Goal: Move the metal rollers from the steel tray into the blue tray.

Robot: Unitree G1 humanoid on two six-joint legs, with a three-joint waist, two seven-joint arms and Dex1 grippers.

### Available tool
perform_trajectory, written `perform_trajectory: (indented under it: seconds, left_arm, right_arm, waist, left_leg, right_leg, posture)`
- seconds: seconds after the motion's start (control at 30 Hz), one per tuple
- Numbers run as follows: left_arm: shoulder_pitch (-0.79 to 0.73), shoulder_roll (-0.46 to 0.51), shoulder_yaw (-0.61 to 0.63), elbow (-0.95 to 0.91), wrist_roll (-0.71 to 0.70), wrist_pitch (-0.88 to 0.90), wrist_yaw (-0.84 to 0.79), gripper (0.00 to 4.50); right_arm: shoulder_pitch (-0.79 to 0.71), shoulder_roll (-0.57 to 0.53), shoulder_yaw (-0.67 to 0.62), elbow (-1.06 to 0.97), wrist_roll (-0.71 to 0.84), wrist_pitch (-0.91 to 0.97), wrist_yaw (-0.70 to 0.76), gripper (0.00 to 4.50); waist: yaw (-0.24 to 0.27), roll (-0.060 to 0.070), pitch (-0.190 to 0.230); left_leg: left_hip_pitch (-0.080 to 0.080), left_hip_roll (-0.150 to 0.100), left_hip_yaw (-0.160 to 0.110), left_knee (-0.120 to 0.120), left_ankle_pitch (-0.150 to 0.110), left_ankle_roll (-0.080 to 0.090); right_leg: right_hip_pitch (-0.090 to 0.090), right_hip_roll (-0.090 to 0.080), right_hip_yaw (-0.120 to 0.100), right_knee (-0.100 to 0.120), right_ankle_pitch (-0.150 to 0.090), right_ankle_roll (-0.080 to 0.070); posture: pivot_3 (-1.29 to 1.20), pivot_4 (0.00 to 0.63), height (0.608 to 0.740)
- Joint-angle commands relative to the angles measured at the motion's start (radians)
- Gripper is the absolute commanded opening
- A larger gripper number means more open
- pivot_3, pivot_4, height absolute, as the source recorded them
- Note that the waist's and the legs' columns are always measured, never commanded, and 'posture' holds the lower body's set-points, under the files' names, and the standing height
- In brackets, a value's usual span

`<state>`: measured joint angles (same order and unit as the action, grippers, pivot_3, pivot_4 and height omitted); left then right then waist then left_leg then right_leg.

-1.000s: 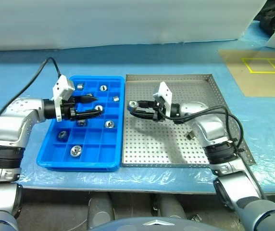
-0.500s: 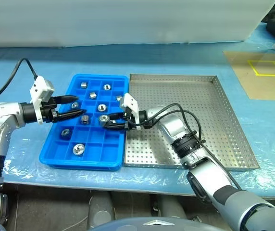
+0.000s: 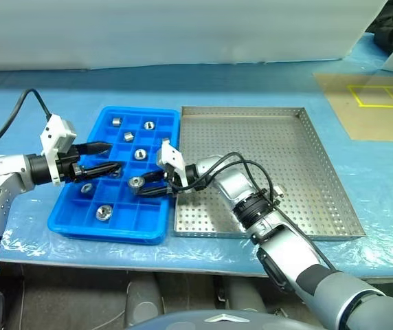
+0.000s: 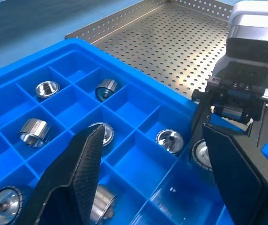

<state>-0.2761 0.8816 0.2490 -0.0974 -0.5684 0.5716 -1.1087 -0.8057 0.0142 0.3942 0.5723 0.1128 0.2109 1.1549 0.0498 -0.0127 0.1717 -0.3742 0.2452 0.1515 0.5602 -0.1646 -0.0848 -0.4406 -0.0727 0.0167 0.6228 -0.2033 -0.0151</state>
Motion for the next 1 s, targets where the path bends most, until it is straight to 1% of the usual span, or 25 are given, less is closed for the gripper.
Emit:
perform_trajectory:
  seconds: [0.03,0.17,0.27,0.37,0.43,0.53,0.67,0.77,1.0]
  left_arm:
    - [0.001,0.012,0.038,-0.038,-0.022,0.004,0.011,3.52]
    - [-0.012,0.013,0.029,-0.03,-0.021,0.004,0.015,3.52]
    - [-0.027,0.009,0.017,-0.021,-0.019,0.001,0.013,3.52]
    - [-0.048,0.002,0.001,-0.006,-0.013,-0.005,0.008,3.52]
    - [-0.062,-0.004,-0.008,0.004,-0.009,-0.009,0.006,3.52]
    - [-0.074,-0.009,-0.019,0.014,-0.005,-0.015,0.003,3.52]
    - [-0.085,-0.015,-0.029,0.023,0.0,-0.02,-0.001,3.52]
    - [-0.092,-0.015,-0.035,0.028,0.0,-0.023,-0.004,3.52]
    - [-0.08,-0.017,-0.037,0.018,-0.004,-0.026,0.0,3.52]
  right_arm:
    - [-0.023,0.043,0.018,0.007,-0.017,-0.05,-0.006,1.59]
    - [-0.064,0.037,-0.012,-0.022,-0.004,-0.053,0.007,1.59]
    - [-0.074,-0.002,0.001,-0.034,-0.016,-0.067,0.049,1.59]
    - [-0.074,-0.059,0.037,-0.039,-0.057,-0.125,0.094,1.59]
    - [-0.079,-0.072,0.037,-0.056,-0.054,-0.119,0.111,1.59]
    - [-0.1,-0.051,0.018,-0.055,-0.033,-0.097,0.101,1.59]
    - [-0.135,0.005,0.022,-0.003,-0.06,-0.143,0.053,1.59]
    - [-0.158,0.052,0.023,0.023,-0.059,-0.144,0.038,1.59]
    - [-0.166,0.084,0.036,0.107,-0.091,-0.172,0.039,1.59]
  waist:
    - [-0.002,0.0,0.0]
    - [-0.004,0.0,0.0]
    - [-0.002,0.0,0.0]
    - [0.007,0.0,0.0]
    - [0.016,0.0,0.0]
    - [0.019,0.0,0.0]
    - [0.015,0.0,0.0]
    - [0.017,0.0,0.0]
    - [0.021,0.0,0.0]
  left_leg:
    - [0.0,0.0,0.0,0.0,0.0,0.0]
    - [0.0,0.0,-0.001,0.0,0.0,-0.001]
    - [-0.001,0.0,-0.001,0.0,0.0,-0.001]
    - [-0.002,0.0,-0.001,0.0,0.0,-0.001]
    - [-0.003,0.0,-0.001,0.001,0.001,-0.001]
    - [-0.004,0.0,-0.001,0.001,0.001,-0.001]
    - [-0.004,0.0,-0.001,0.001,0.001,-0.002]
    - [-0.004,0.0,-0.001,0.001,0.001,-0.002]
    - [-0.006,0.0,-0.002,0.001,0.001,-0.002]
  right_leg:
    - [0.0,0.0,0.0,0.0,0.0,0.0]
    - [0.0,0.0,0.001,0.001,0.0,0.0]
    - [0.0,0.0,0.0,0.0,0.0,0.0]
    - [0.0,0.0,0.0,-0.002,0.0,0.0]
    - [0.0,-0.001,0.0,-0.003,0.0,0.0]
    - [0.0,-0.001,0.0,-0.003,0.0,0.0]
    - [-0.002,0.0,0.0,-0.002,0.0,0.0]
    - [-0.002,0.0,0.0,-0.001,0.0,-0.001]
    - [-0.001,-0.001,-0.001,-0.002,0.0,-0.001]
  posture:
    - [0.11,0.15,0.74]
    - [0.1,0.15,0.74]
    - [0.09,0.15,0.74]
    - [0.08,0.15,0.74]
    - [0.07,0.15,0.74]
    - [0.06,0.15,0.74]
    - [0.06,0.15,0.74]
    - [0.06,0.15,0.74]
    - [0.07,0.15,0.74]
